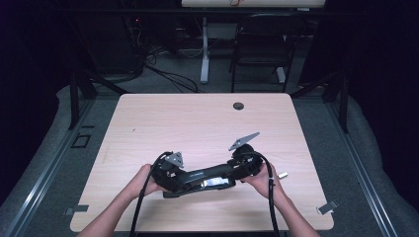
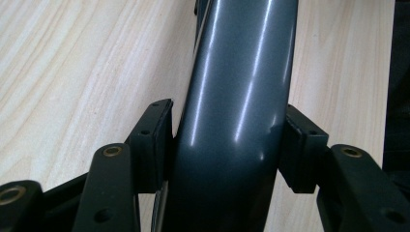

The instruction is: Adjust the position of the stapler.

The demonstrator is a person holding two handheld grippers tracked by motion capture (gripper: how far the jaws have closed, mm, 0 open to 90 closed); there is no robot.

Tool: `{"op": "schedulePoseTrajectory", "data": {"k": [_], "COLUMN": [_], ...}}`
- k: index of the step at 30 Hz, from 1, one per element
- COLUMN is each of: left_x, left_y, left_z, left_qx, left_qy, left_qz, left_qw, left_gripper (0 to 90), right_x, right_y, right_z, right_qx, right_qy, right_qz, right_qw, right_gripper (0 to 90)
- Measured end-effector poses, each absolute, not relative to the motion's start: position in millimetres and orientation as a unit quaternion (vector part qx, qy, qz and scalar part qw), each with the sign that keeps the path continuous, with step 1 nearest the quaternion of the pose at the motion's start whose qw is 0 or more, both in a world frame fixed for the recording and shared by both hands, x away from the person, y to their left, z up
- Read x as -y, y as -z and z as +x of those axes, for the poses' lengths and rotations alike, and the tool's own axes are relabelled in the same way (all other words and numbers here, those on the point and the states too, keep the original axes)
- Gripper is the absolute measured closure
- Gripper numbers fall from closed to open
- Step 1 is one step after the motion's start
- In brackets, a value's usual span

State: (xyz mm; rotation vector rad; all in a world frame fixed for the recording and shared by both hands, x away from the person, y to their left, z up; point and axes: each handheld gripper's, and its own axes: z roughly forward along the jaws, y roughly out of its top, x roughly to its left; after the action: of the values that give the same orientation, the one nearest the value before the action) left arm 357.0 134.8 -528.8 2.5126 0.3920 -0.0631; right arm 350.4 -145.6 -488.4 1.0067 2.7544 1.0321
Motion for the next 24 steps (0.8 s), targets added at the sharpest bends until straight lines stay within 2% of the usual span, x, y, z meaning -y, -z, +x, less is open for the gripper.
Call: {"op": "schedulePoseTrajectory", "data": {"k": [24], "left_x": [-129.6], "left_y": [529.8], "left_z": [365.8], "left_qx": [-0.094], "left_qy": [0.049], "left_qz": [0.95], "left_qw": [0.292], "left_gripper": [45.9], "right_x": [147.0], "right_y": [485.7], "right_z": [338.3], "right_qx": [-0.892], "right_qy": [-0.313], "right_qz": [0.327], "right_qw": [0.011], "right_gripper": [44.2]}}
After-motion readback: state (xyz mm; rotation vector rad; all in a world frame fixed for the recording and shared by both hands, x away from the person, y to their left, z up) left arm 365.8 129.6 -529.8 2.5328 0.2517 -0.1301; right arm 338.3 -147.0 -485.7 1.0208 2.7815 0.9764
